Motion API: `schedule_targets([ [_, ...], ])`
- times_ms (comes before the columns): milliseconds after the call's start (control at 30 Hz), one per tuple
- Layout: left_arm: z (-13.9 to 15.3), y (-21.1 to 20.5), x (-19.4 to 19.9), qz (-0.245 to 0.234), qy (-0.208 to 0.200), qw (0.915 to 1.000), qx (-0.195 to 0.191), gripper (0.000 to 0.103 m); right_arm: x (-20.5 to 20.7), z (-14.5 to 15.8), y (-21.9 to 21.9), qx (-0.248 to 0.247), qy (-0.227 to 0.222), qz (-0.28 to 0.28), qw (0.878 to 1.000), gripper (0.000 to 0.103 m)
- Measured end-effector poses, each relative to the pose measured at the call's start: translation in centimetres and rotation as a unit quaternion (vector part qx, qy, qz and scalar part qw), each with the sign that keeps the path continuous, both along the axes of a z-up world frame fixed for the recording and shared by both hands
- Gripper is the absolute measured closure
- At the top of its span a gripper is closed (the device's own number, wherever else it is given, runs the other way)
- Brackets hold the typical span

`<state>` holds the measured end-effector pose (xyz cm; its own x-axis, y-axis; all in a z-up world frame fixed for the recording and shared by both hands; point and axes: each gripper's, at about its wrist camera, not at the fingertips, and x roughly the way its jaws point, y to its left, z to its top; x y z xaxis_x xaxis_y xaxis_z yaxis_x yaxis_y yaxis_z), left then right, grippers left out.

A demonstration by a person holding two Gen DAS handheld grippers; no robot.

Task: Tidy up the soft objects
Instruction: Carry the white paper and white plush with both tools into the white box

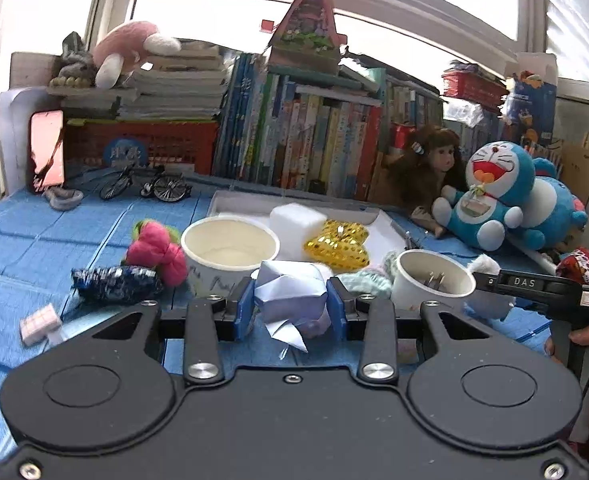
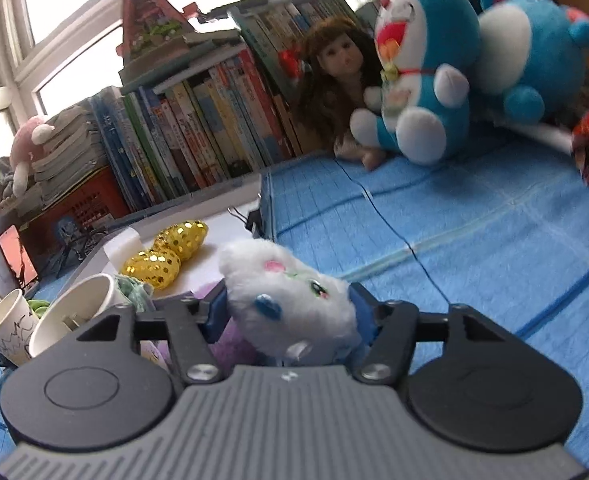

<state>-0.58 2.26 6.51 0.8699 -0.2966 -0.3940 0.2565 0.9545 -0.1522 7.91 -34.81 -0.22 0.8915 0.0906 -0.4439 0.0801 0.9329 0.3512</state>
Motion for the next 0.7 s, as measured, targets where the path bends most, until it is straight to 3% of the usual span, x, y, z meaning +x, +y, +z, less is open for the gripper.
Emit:
schedule_targets([
  [367, 5.7, 0.6, 3.8, -0.029, -0.016, 0.9995, 0.003, 0.067, 2.5, 5.2, 0.3, -0.004, -0.023, 0.044, 0.999, 0.039],
  [533, 8.0, 0.9, 8.4, -0.039, 0.02, 0.999, -0.005, 0.066, 5.2, 7.9, 1.1, 0.002, -0.005, 0.064, 0.998, 0.039],
  [700, 9.2, -0.2, 13.9, -0.045, 0.083, 0.9954, 0.016, 0.066, 8.6, 9.2, 1.9, 0.04, 0.037, 0.081, 0.995, 0.039],
])
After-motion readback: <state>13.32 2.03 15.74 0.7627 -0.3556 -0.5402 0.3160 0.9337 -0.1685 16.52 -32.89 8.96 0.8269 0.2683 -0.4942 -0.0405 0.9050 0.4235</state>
